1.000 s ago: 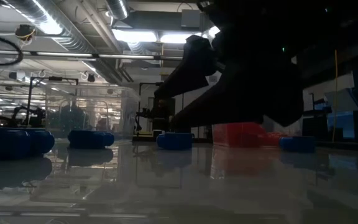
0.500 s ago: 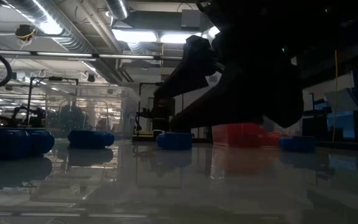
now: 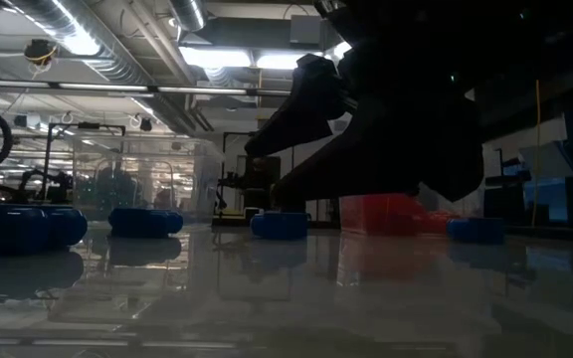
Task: Sort blocks
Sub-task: Put the green game piece into the bottom right transparent bin
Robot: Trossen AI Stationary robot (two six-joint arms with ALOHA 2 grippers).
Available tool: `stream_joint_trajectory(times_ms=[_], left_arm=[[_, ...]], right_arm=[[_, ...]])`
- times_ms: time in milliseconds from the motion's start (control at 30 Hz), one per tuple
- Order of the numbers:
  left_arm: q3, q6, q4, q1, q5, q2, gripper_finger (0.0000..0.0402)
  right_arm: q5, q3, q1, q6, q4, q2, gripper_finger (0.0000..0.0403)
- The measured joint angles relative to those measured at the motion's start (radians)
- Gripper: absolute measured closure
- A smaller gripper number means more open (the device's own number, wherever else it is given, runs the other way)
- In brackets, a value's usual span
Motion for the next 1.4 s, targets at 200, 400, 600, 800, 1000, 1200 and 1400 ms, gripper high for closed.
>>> stream_joint_trajectory(times_ms=[200, 400, 600, 800, 1000, 1200, 1400], left_arm=[[0.001, 0.071, 0.0, 0.001, -0.005, 0.022, 0.0308], [0.003, 0.109, -0.037, 0.002, -0.04, 0.017, 0.0368], [0.01, 0.192, -0.063, 0.002, -0.068, 0.017, 0.0396], [0.092, 0.224, -0.24, 0.002, -0.198, -0.009, 0.0399], [0.205, 0.216, -0.311, 0.003, -0.351, -0.144, 0.04], [0.275, 0.18, -0.3, 0.003, -0.61, -0.321, 0.04], [0.277, 0.262, -0.17, 0.028, -0.808, -0.448, 0.04]], right_arm=[[0.0, 0.0, 0.0, 0.0, 0.002, 0.0, 0.0045], [0.0, 0.0, 0.0, 0.0, 0.002, 0.0, 0.0045], [0.0, 0.001, 0.0, 0.0, 0.0, 0.0, 0.0045], [0.0, 0.001, 0.0, 0.0, -0.015, -0.009, 0.0045], [0.0, 0.002, 0.0, 0.002, -0.117, -0.095, 0.0045], [0.0, 0.002, 0.0, 0.003, -0.146, -0.175, 0.0045], [0.001, 0.002, -0.001, -0.029, -0.034, -0.178, 0.0045]])
